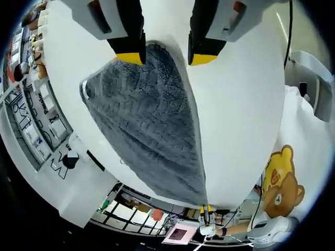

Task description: Fold the towel on the table until its edges align and the towel forms a compact rectangular stack.

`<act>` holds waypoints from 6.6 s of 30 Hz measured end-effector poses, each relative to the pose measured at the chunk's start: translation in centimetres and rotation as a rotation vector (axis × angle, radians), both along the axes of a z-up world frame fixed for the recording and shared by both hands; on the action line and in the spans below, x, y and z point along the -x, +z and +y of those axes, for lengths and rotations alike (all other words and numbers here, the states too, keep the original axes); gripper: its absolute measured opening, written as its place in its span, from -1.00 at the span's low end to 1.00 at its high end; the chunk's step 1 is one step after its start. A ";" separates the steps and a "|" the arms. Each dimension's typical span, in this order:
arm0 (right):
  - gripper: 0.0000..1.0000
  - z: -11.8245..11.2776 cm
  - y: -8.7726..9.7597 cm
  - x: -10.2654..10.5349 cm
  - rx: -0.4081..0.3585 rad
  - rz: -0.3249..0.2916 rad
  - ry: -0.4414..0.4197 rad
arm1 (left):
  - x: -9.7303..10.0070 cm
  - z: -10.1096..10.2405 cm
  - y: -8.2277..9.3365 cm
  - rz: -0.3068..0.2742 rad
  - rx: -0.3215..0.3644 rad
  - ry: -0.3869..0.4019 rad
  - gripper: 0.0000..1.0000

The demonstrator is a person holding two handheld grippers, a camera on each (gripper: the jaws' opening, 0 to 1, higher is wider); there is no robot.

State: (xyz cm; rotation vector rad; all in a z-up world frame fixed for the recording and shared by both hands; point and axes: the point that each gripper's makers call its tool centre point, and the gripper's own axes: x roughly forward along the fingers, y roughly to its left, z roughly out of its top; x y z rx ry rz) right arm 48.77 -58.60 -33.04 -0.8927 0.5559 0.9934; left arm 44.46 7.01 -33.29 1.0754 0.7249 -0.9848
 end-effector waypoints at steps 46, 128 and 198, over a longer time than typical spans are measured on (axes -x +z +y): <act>-0.94 -0.4 1.8 2.1 -0.107 -0.025 -0.024 | 3.6 -0.8 2.0 -0.047 0.023 0.008 -0.94; -0.95 -0.2 11.1 -15.6 -0.209 -0.257 -0.138 | -16.3 1.9 10.4 -0.334 -0.002 0.096 -0.95; -0.89 0.2 0.8 -26.5 -0.103 -0.123 -0.293 | -25.7 2.4 1.1 -0.216 -0.179 0.134 -0.84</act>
